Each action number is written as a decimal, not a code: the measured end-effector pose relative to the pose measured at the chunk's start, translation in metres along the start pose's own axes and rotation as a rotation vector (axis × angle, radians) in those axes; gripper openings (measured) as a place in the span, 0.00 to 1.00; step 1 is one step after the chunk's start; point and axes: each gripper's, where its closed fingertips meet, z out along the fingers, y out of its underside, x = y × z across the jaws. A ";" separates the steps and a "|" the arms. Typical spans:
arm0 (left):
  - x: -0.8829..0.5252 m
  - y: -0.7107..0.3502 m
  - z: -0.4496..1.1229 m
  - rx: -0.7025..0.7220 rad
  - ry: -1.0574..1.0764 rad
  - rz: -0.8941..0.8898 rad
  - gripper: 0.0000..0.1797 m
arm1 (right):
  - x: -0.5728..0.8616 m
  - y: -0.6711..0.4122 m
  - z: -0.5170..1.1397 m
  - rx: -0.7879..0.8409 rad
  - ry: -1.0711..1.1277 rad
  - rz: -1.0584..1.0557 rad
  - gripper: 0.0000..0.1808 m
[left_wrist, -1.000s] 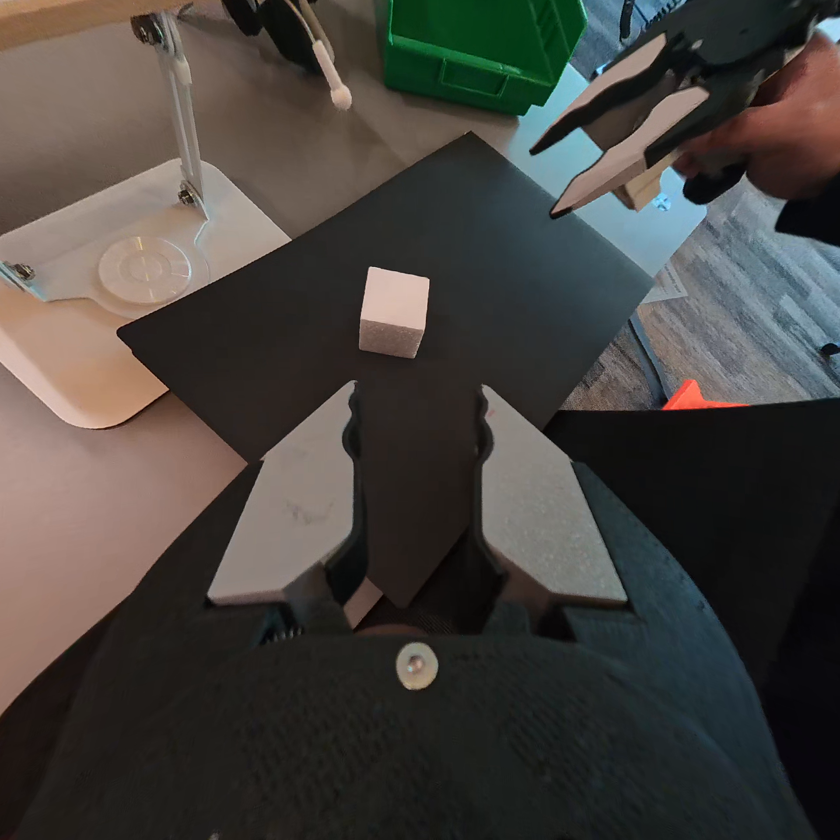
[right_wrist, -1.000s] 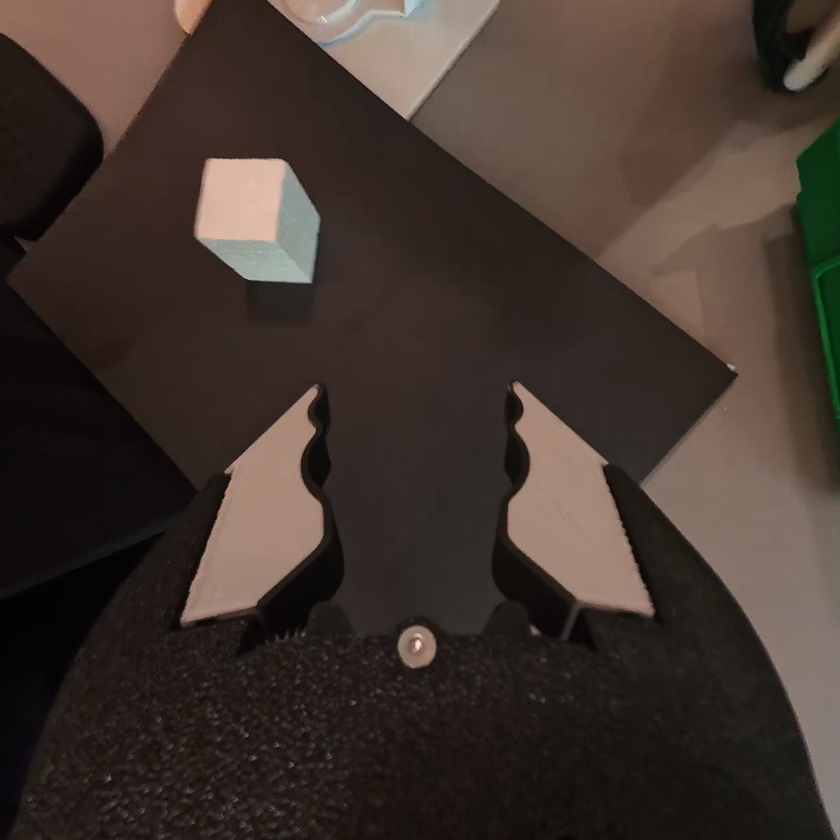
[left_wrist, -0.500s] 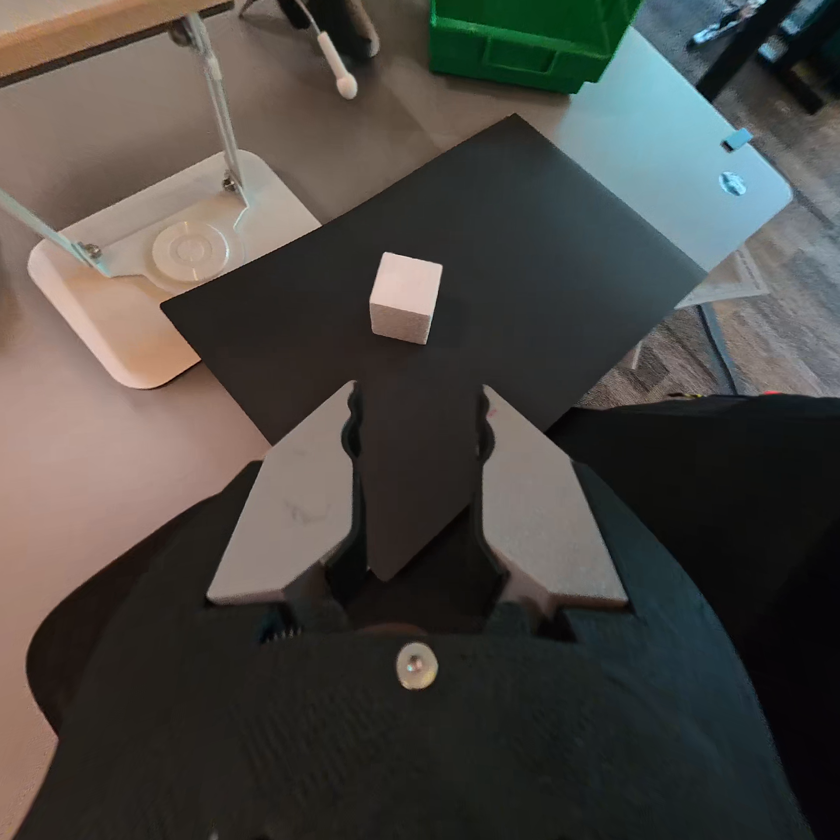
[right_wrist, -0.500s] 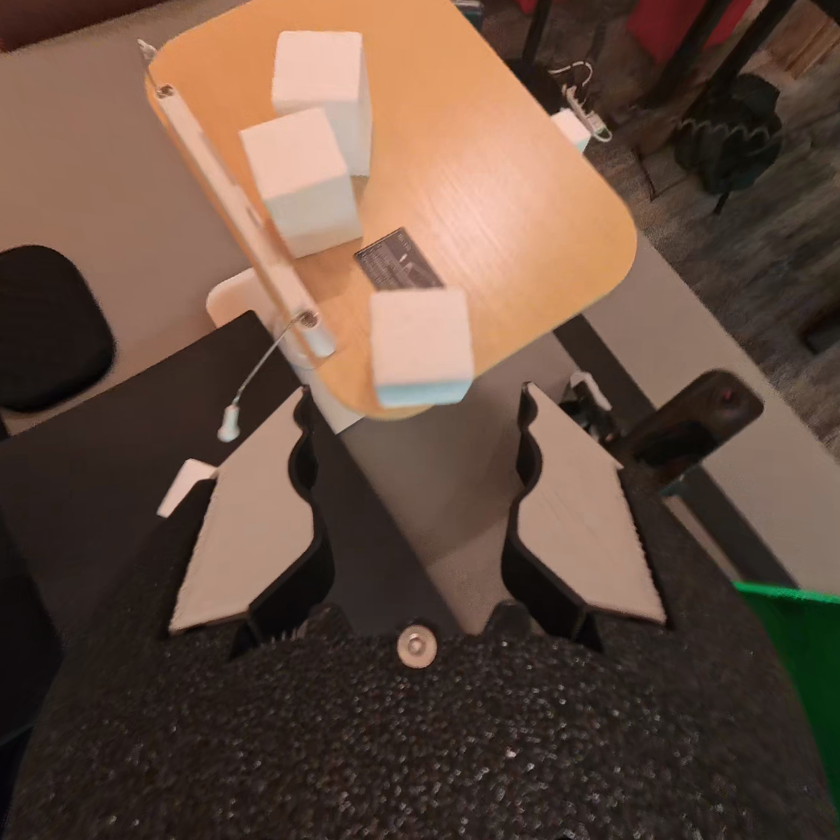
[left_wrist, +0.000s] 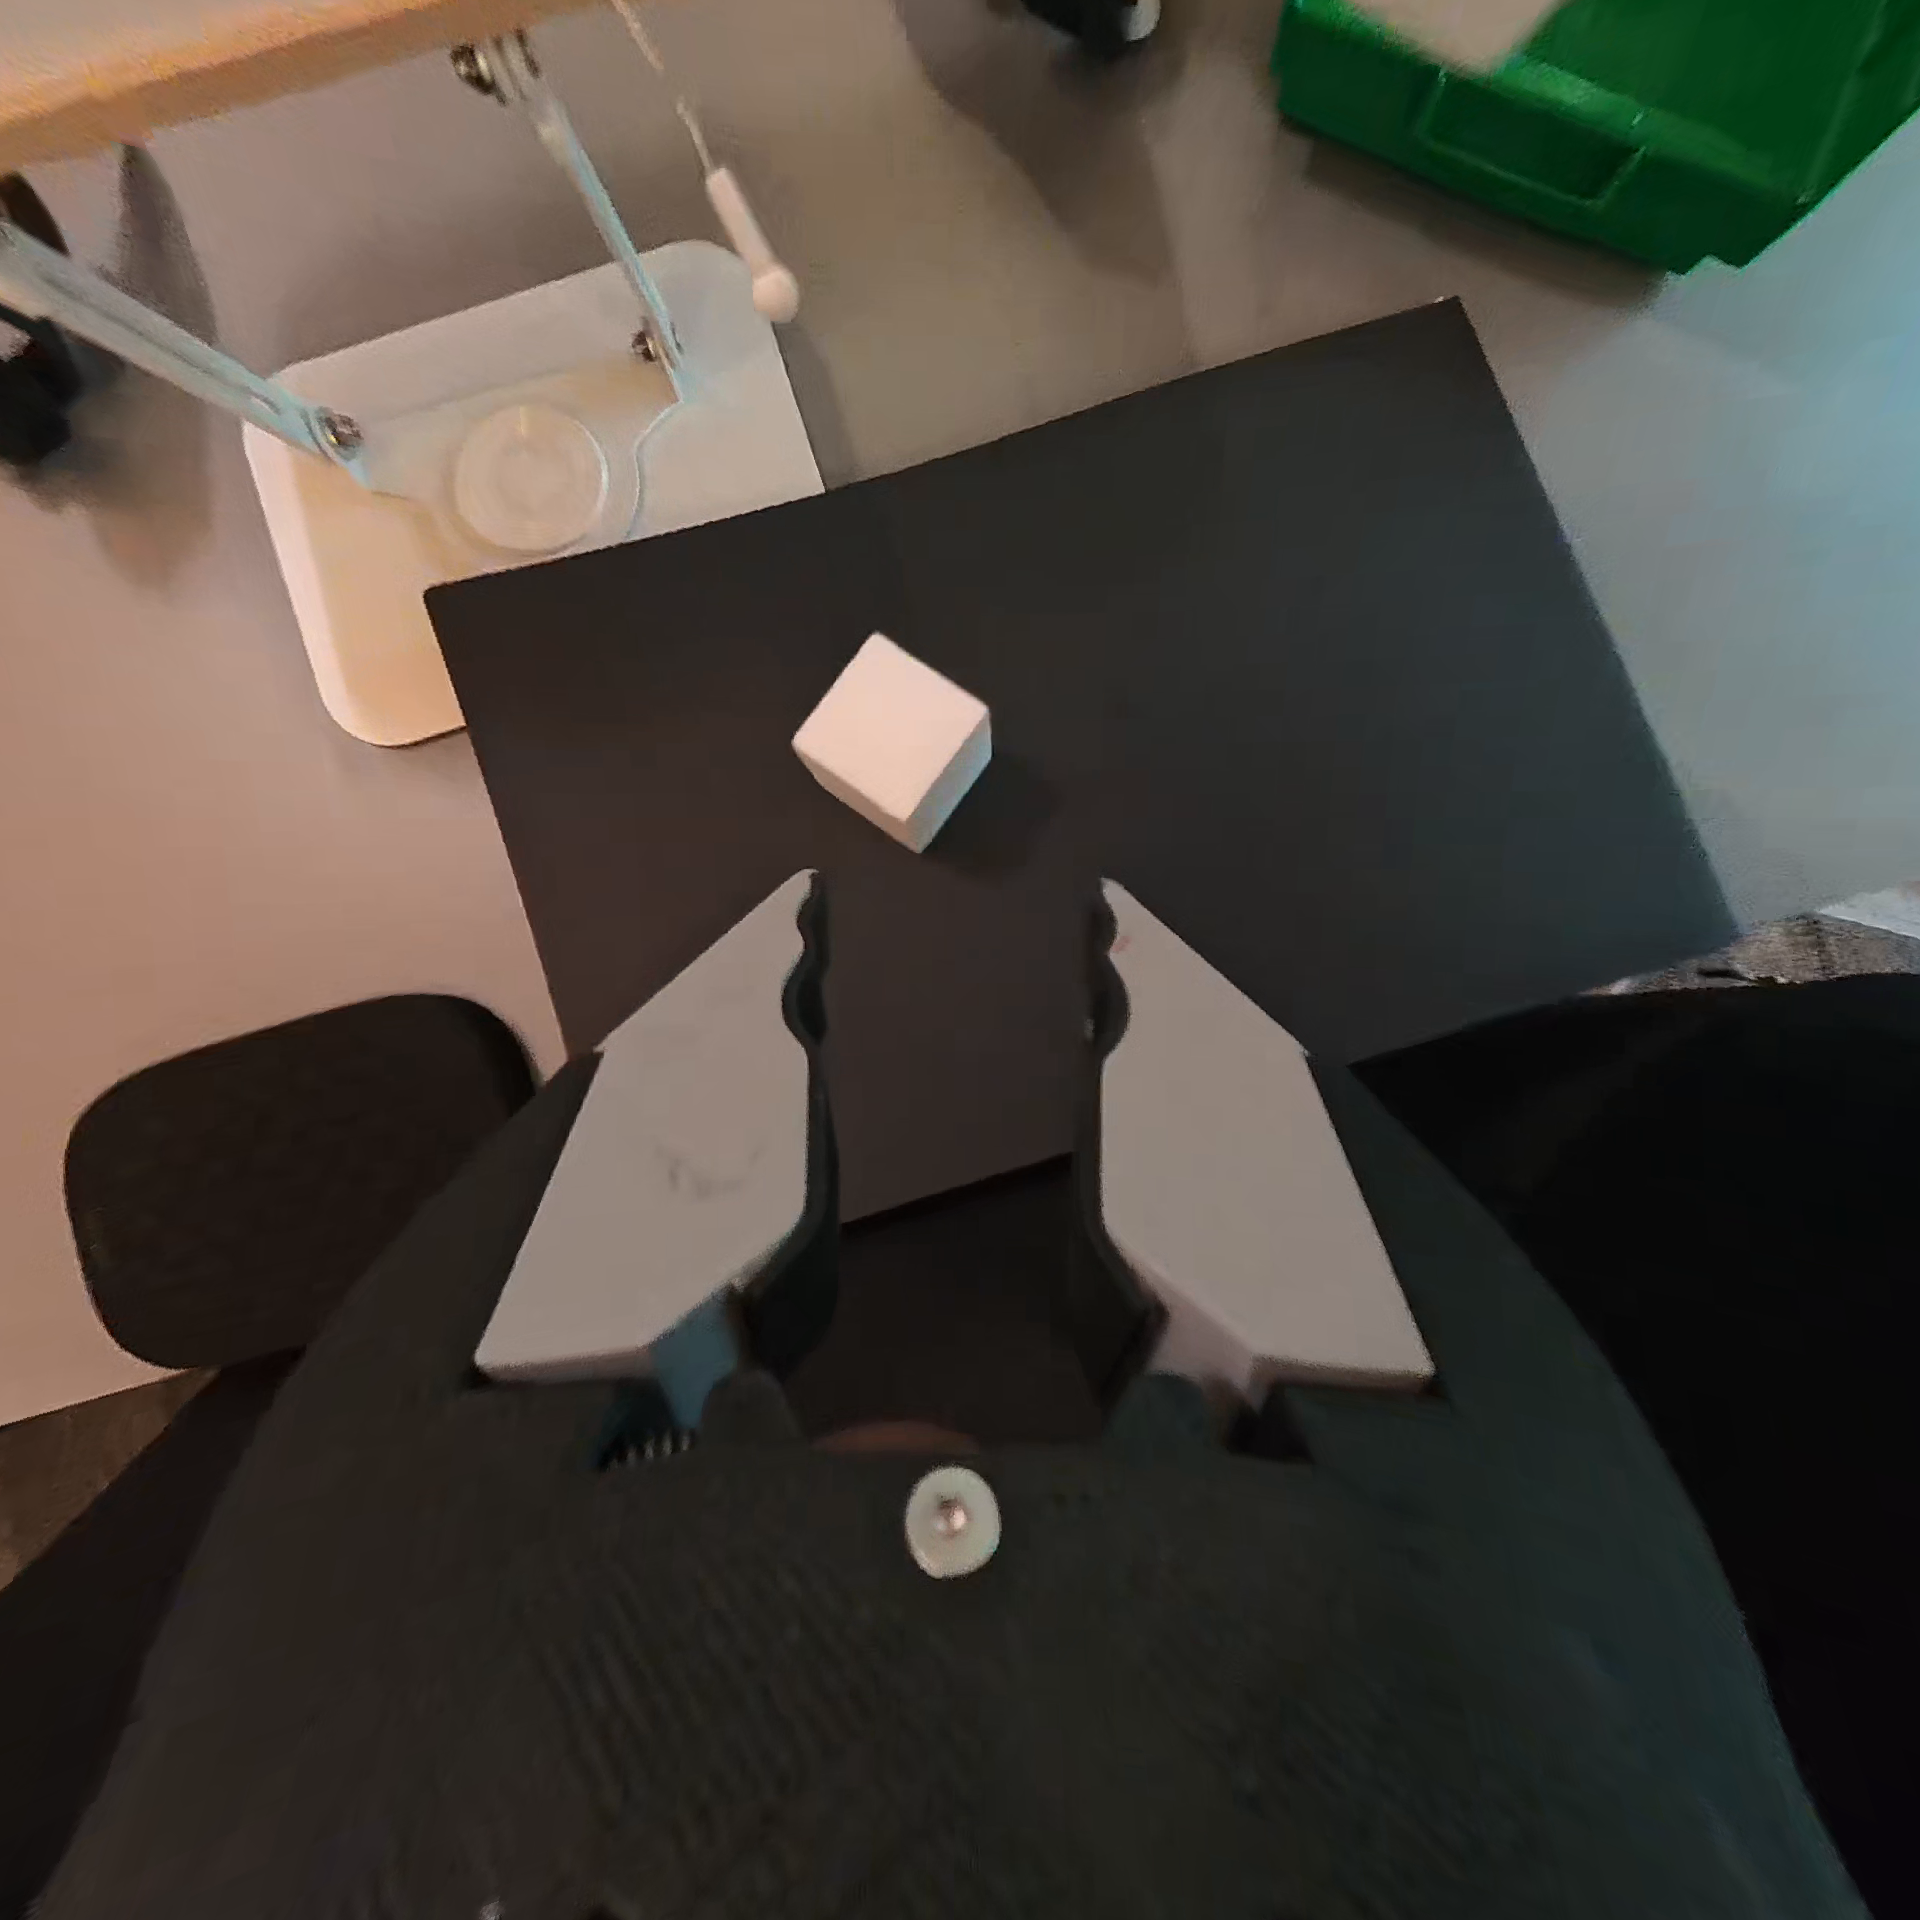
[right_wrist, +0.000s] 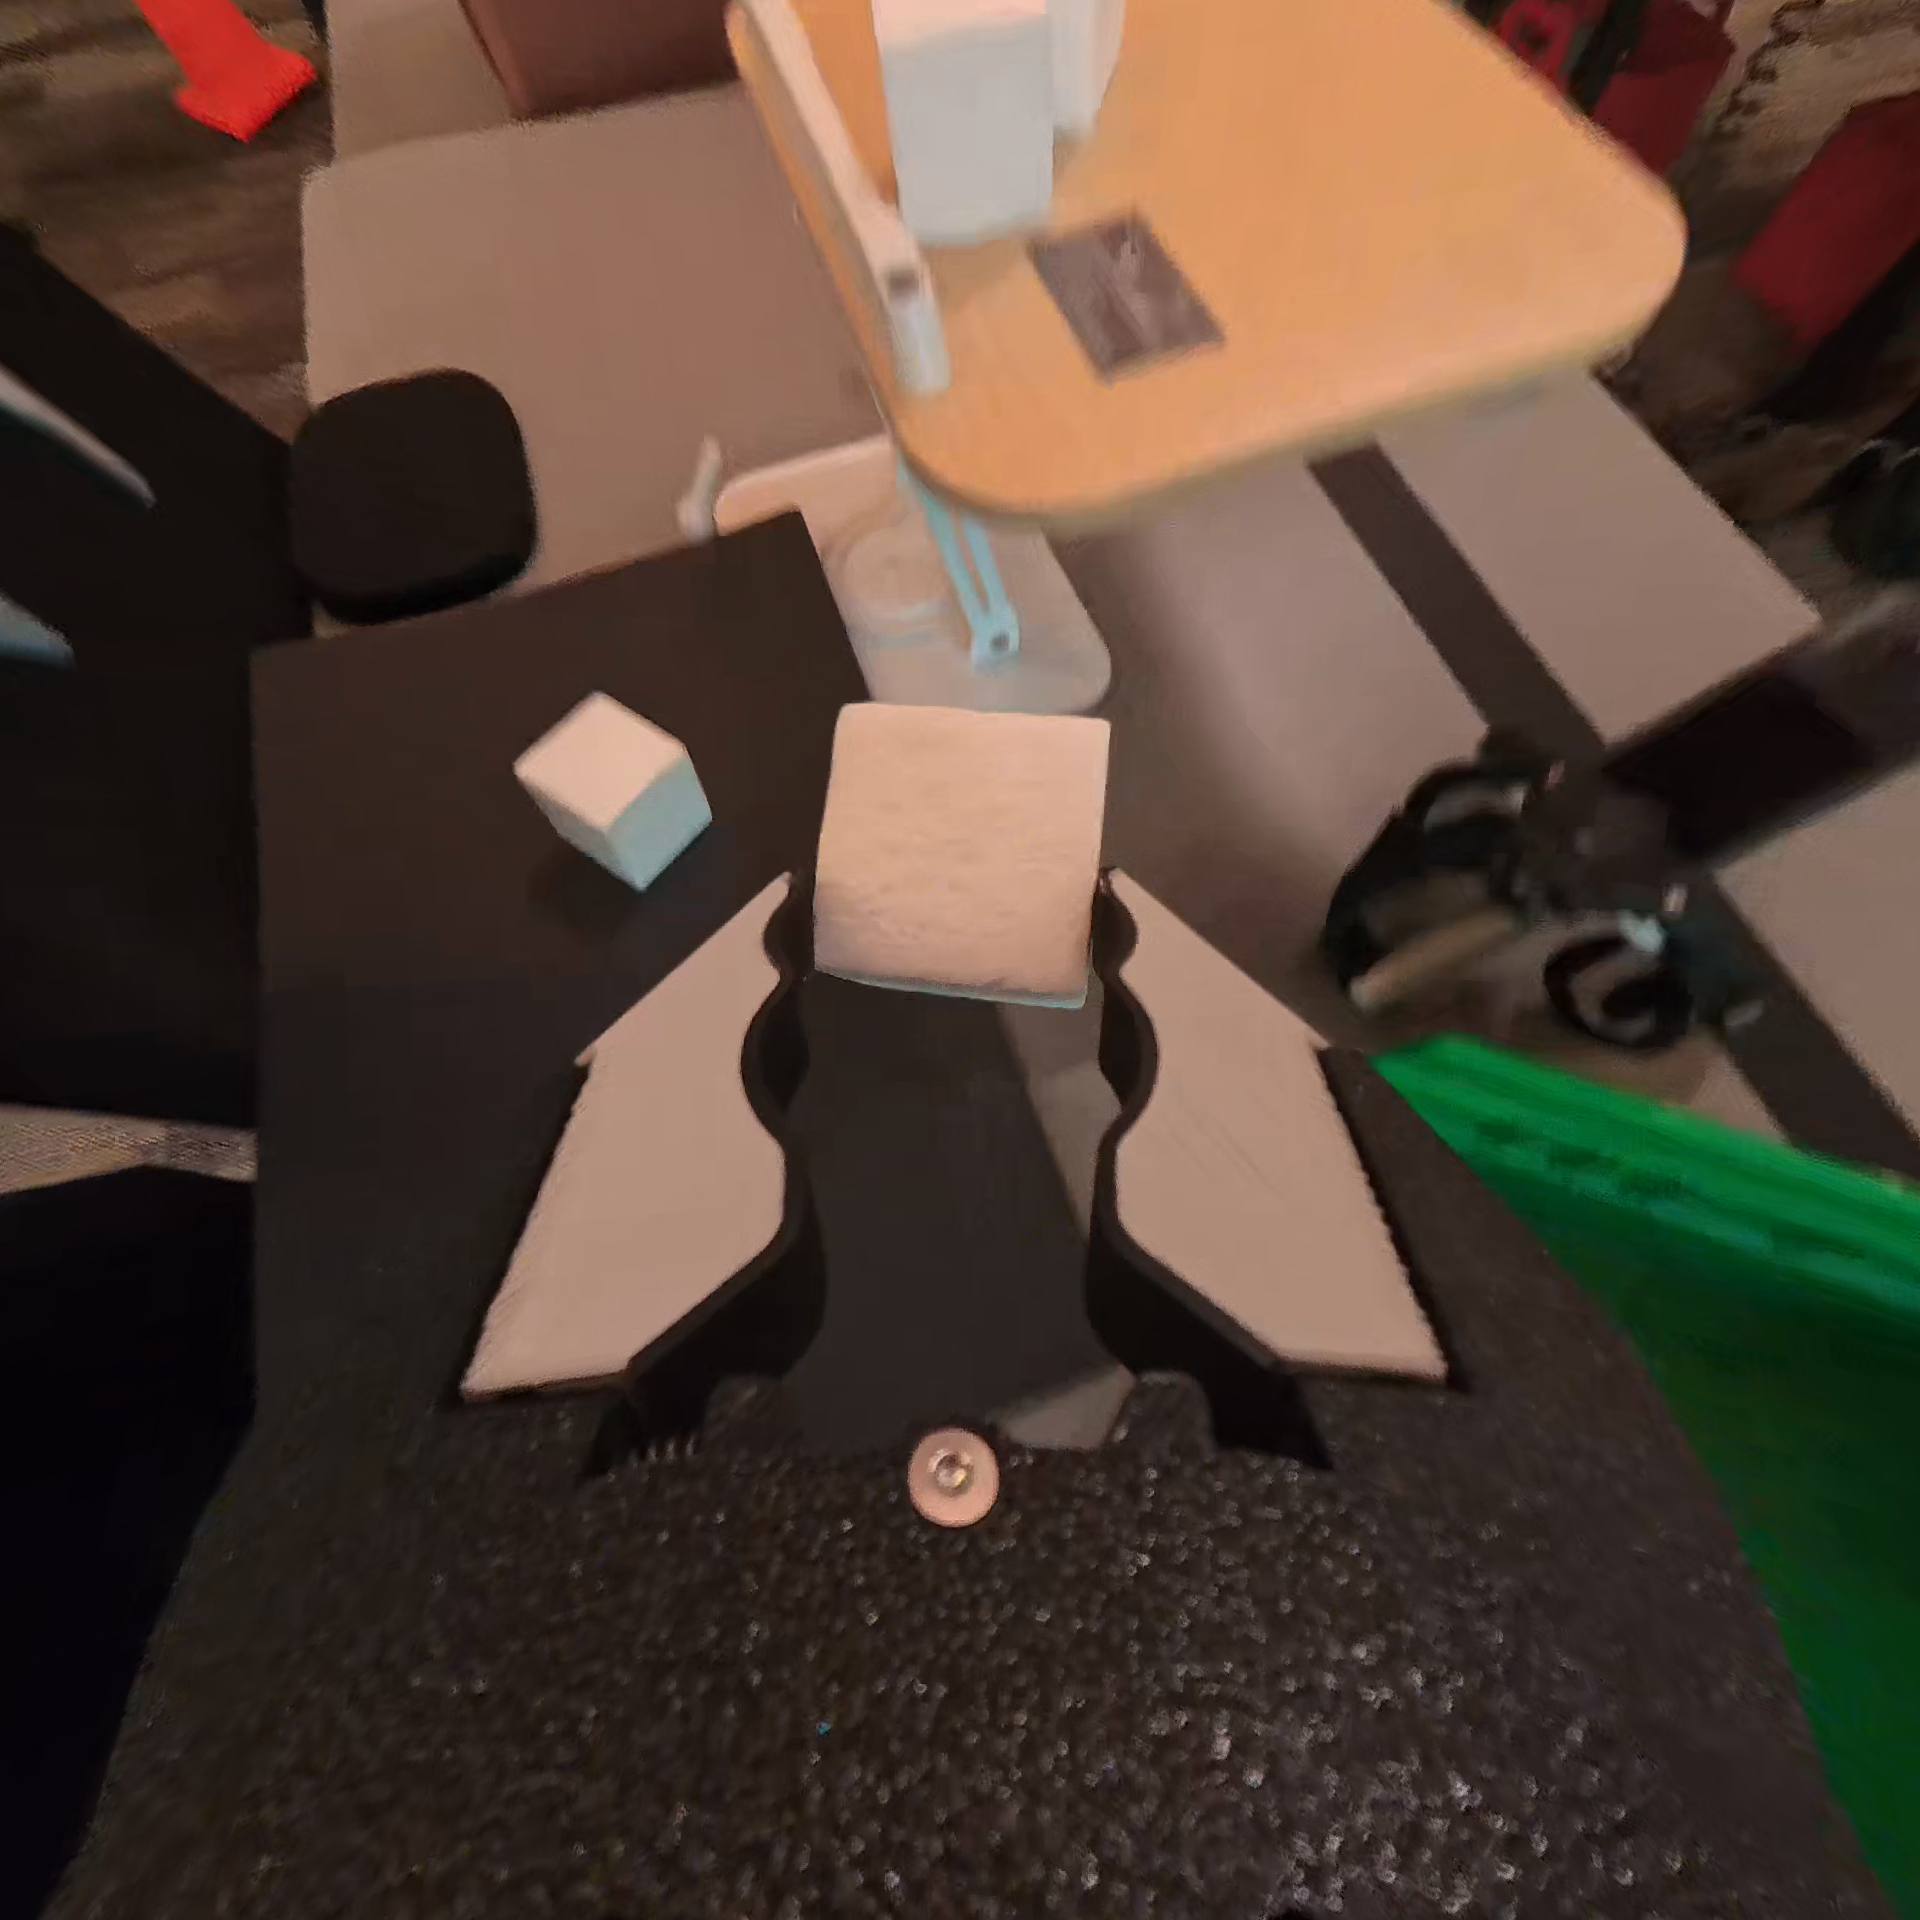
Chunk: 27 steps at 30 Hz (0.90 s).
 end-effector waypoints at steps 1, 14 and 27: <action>0.002 -0.008 0.001 -0.009 -0.020 0.010 0.26 | -0.001 0.021 0.001 -0.019 0.014 0.008 0.29; -0.063 -0.142 0.048 -0.008 -0.194 -0.016 0.33 | -0.042 0.168 0.027 -0.322 -0.013 0.039 0.36; -0.171 -0.194 0.118 -0.296 -0.154 -0.148 0.36 | -0.035 0.163 -0.046 -0.209 0.008 0.193 0.37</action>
